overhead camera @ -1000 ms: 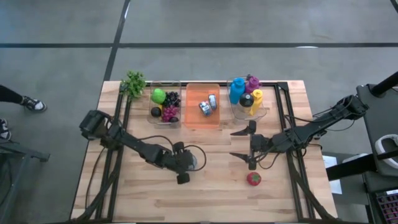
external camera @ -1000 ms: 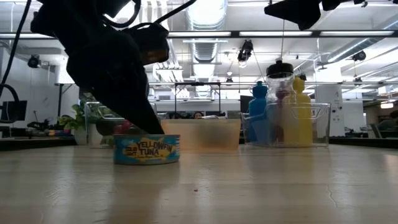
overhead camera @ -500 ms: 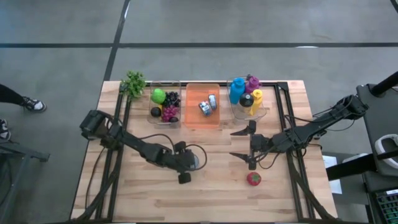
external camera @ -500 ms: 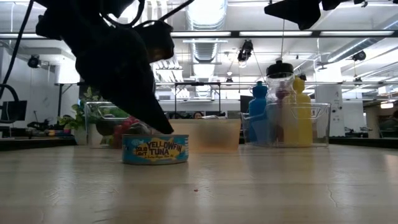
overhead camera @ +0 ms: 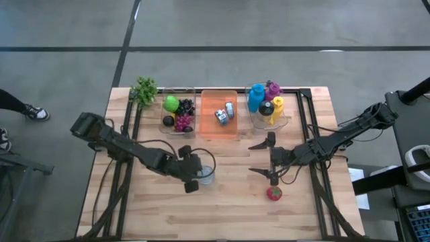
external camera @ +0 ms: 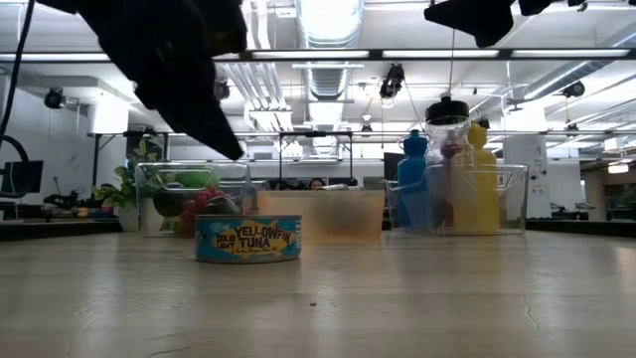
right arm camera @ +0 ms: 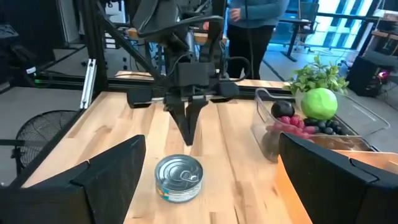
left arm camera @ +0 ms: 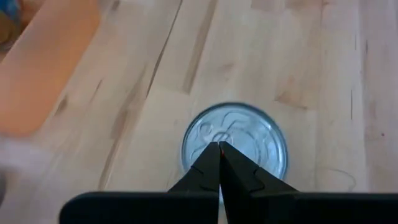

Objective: Pick & Place Food Item
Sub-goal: Put the yellow and blue tuna can into the orange bin

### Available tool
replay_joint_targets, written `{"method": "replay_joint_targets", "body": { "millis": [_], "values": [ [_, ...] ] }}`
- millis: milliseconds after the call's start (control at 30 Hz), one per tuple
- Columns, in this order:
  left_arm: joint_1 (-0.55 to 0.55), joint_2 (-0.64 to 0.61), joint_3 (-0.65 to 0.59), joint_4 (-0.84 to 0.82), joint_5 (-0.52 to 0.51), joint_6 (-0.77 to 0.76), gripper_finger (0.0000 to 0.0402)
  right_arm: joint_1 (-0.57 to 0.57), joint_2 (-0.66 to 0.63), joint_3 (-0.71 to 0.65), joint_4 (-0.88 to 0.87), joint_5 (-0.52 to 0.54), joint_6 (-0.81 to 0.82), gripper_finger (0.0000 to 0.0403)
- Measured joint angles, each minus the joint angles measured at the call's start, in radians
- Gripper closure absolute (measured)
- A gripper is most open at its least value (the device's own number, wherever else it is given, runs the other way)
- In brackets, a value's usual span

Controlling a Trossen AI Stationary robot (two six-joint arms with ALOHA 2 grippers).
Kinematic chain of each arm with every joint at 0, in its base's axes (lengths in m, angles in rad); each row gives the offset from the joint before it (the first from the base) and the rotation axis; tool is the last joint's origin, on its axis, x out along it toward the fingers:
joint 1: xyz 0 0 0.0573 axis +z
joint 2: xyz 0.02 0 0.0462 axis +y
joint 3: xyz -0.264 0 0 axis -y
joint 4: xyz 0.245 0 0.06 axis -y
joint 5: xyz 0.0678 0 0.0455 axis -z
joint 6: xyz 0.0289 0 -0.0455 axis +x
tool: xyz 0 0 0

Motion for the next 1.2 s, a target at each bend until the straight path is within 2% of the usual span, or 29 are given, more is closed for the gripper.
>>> {"method": "replay_joint_targets", "body": {
  "millis": [167, 500, 700, 867, 933, 1200],
  "values": [
    [-0.006, -0.021, -0.001, -0.1, 0.001, -0.059, 0.0398, 0.0, 0.0, 0.0, -0.001, 0.0, 0.0, 0.0037],
    [-0.006, -0.001, -0.046, -0.084, 0.012, -0.132, 0.0398, -0.007, 0.084, 0.0, 0.047, -0.019, 0.003, 0.0037],
    [-0.008, 0.016, -0.048, -0.088, 0.013, -0.152, 0.0398, -0.032, 0.18, 0.041, 0.062, -0.037, 0.004, 0.0037],
    [-0.009, 0.065, -0.048, -0.069, 0.02, -0.155, 0.0398, -0.045, 0.283, 0.082, 0.06, -0.174, 0.06, 0.0037],
    [-0.008, 0.08, -0.048, -0.047, 0.019, -0.154, 0.0398, -0.045, 0.329, 0.101, 0.061, -0.197, 0.085, 0.0037],
    [-0.009, 0.128, -0.046, 0.102, 0.024, -0.083, 0.0398, -0.069, 0.55, 0.219, 0.051, -0.214, 0.114, 0.0037]
  ]
}}
